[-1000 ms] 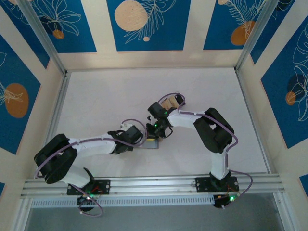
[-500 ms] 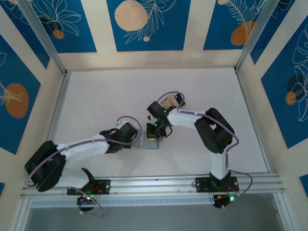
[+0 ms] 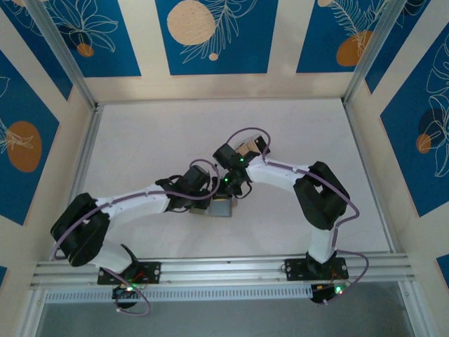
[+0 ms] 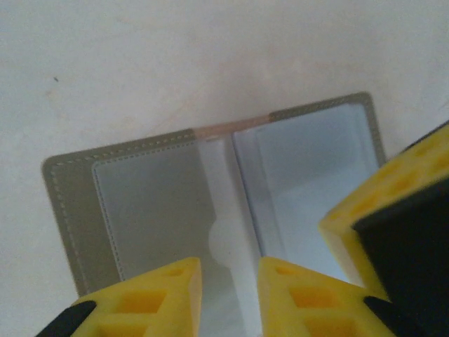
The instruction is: Put the credit cards into the card holder
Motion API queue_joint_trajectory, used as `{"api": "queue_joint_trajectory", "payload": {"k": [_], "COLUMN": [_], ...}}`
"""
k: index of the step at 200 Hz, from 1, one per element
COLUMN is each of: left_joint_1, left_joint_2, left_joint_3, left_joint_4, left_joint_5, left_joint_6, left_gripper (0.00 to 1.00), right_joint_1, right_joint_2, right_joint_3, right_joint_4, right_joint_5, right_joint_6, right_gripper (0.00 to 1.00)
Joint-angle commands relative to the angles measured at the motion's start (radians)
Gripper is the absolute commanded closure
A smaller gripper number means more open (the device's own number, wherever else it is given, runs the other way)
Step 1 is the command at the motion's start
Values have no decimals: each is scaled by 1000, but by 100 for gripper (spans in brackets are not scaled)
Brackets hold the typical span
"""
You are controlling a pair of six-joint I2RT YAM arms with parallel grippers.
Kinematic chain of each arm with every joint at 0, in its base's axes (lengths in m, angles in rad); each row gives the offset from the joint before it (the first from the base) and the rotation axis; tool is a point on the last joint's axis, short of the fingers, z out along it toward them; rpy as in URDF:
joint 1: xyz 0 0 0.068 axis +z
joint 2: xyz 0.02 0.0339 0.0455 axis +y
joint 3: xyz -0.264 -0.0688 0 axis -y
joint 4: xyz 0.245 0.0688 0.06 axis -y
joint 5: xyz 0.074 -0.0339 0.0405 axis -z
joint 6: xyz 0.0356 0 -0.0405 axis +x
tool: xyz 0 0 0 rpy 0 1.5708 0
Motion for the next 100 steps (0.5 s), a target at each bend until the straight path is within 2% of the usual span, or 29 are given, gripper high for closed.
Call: {"api": "queue_joint_trajectory", "payload": {"k": [1,100], "left_joint_1": [38,61], "left_joint_2": [24,59], "left_joint_3": [-27,-170], "left_joint_4": [36,61], "left_joint_5": [37,-47], "left_joint_6": [-6,12], "left_gripper": [76,78], "right_joint_1": [16,8], "right_joint_2": [4,80], "right_joint_3": [-27,-44], "right_joint_4": [-14,7], "right_joint_5": [1,34], "right_joint_6": [16,36], "right_gripper": [100,100]}}
